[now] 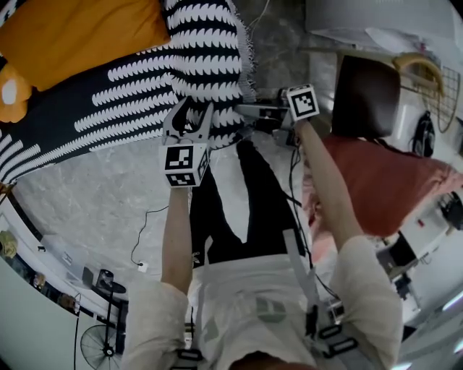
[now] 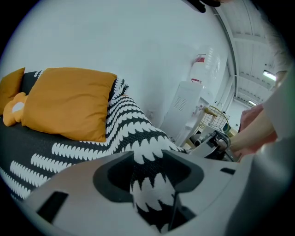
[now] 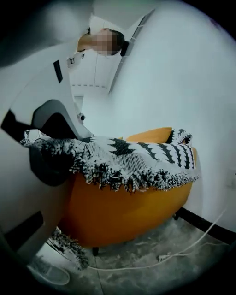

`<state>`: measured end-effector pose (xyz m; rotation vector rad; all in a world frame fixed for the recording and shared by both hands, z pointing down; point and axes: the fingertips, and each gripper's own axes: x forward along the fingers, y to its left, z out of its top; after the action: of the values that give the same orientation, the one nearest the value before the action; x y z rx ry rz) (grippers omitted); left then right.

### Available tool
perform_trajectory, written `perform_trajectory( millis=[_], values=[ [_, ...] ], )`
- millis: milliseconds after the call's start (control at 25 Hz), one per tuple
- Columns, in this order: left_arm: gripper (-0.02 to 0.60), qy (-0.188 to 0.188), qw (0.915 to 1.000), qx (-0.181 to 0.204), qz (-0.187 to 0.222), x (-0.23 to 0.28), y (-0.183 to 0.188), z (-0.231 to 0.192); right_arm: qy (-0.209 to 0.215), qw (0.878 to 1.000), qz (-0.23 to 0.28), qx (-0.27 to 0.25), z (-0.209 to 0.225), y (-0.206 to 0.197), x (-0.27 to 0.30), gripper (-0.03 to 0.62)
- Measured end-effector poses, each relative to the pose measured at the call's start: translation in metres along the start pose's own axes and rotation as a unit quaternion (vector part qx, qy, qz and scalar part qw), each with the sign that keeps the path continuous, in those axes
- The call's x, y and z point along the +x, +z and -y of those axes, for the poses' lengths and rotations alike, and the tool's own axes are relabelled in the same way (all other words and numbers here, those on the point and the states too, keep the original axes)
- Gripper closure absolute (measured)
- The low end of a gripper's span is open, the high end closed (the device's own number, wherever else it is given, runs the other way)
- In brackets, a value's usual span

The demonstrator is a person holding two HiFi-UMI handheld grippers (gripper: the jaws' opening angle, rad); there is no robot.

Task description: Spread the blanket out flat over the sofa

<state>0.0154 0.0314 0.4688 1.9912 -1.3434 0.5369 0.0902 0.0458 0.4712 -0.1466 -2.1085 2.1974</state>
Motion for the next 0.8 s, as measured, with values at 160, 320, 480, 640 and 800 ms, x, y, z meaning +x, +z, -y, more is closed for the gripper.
perform_trajectory(
  millis=[160, 320, 480, 640, 800],
  values=[
    [0.387, 0.001, 1.0, 0.001, -0.001, 0.0, 0.001, -0.002, -0.022, 1.0, -0.004, 0.005, 0.004, -0.007, -0.003, 0.58],
    [0.387, 0.008, 0.9999, -0.007, 0.011, -0.006, 0.007, -0.009, -0.063, 0.998, -0.018, -0.018, 0.011, -0.011, -0.02, 0.582],
    [0.387, 0.032, 0.9989, -0.026, 0.021, -0.016, 0.005, -0.03, -0.069, 0.997, -0.018, -0.019, 0.014, -0.014, -0.033, 0.582],
    [0.387, 0.055, 0.9978, -0.031, 0.02, -0.025, -0.004, -0.054, -0.119, 0.992, 0.008, -0.035, 0.021, -0.012, -0.038, 0.58],
    [0.387, 0.06, 0.9974, -0.029, 0.029, -0.032, -0.006, -0.076, -0.211, 0.973, 0.06, -0.066, 0.018, -0.012, -0.067, 0.436]
  ],
)
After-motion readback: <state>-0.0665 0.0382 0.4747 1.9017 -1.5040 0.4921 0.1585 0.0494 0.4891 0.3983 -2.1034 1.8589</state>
